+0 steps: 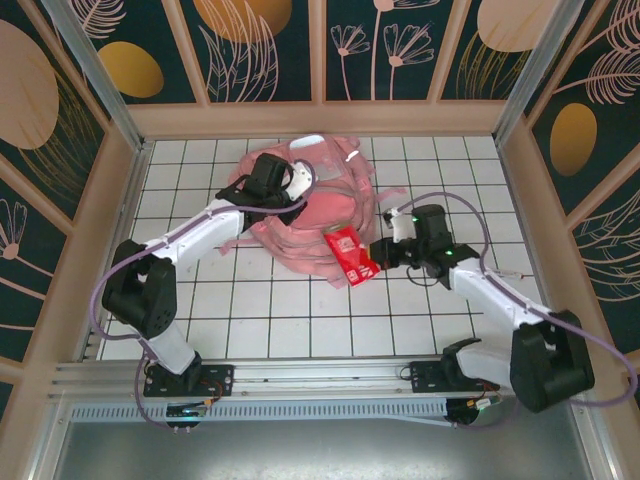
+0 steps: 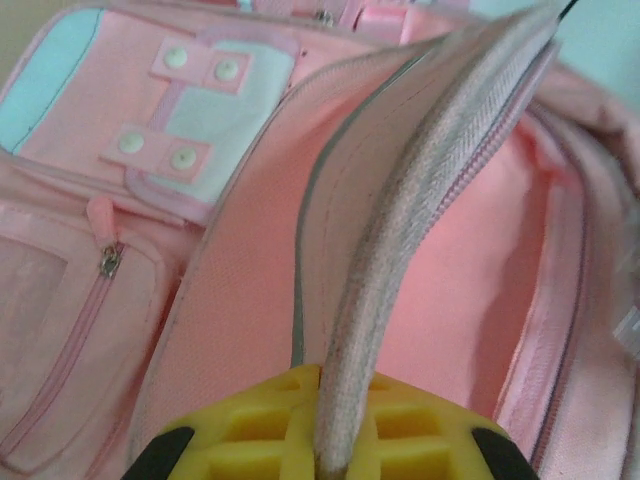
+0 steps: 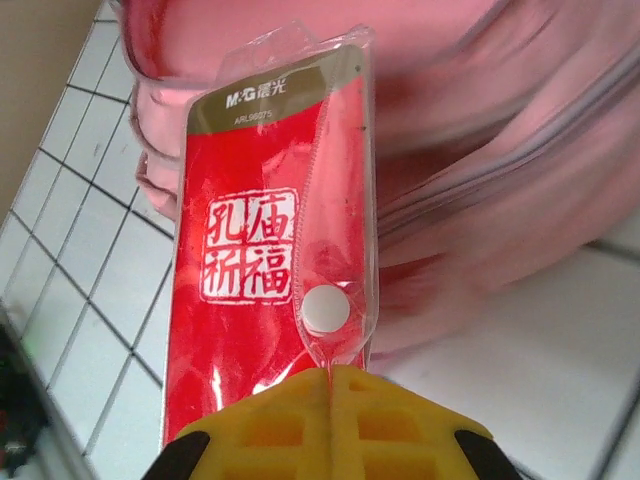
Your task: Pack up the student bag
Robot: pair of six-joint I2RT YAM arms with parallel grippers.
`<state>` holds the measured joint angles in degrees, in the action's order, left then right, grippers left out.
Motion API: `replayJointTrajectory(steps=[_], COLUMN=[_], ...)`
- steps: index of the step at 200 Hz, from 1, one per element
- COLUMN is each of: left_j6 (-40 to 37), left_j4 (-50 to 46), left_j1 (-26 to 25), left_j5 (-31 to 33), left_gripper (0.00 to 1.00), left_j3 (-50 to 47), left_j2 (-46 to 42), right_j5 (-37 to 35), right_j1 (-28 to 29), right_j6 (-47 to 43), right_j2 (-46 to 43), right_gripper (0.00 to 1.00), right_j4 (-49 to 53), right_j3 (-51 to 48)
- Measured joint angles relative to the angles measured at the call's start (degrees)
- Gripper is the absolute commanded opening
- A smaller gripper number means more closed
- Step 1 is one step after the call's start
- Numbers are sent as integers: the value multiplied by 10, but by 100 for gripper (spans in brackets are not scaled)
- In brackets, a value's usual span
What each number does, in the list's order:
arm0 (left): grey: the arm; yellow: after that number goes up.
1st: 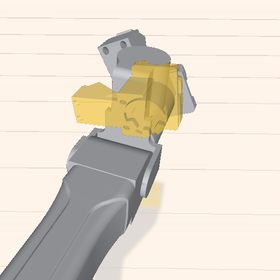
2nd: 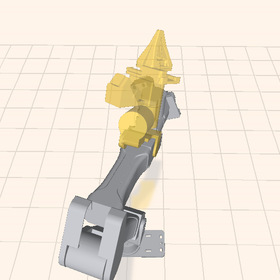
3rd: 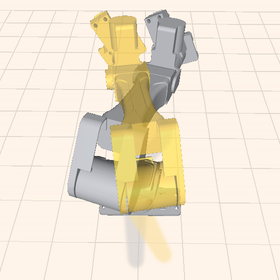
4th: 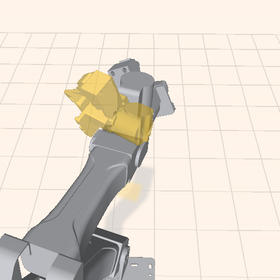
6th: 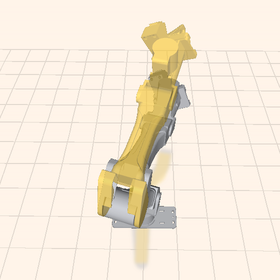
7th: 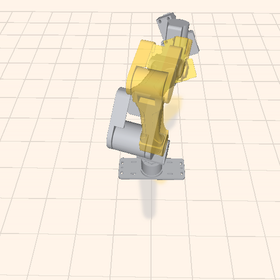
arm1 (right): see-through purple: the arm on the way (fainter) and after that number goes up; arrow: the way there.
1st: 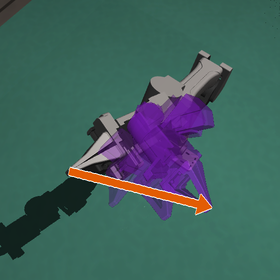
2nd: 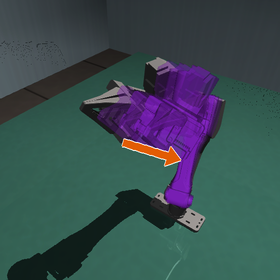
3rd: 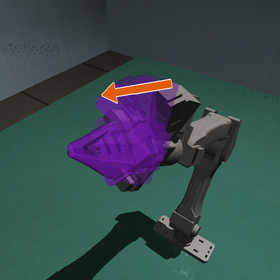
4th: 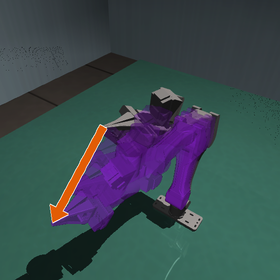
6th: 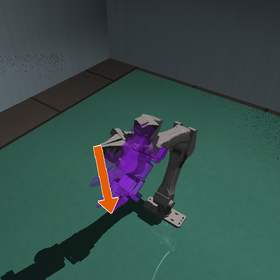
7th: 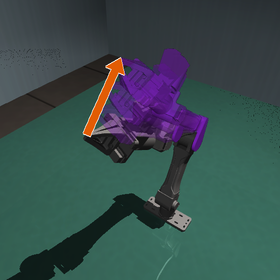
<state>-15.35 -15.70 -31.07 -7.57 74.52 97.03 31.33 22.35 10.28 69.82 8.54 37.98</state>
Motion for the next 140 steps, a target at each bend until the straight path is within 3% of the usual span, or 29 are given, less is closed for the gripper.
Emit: replayJointTrajectory(steps=[31, 86, 140], left_j6=[83, 134, 211], left_j4=[0, 43, 88], left_j1=[-2, -2, -8], left_j5=[-59, -121, -159], left_gripper=[0, 0, 0], left_j3=[5, -41, -57], left_j2=[0, -5, -5], right_j5=[-25, -52, -235], right_j1=[-5, -7, 99], right_j6=[135, 379, 607], right_j2=[93, 183, 205], right_gripper=[0, 0, 0], right_j4=[-10, -45, -24], right_j3=[44, 126, 198])
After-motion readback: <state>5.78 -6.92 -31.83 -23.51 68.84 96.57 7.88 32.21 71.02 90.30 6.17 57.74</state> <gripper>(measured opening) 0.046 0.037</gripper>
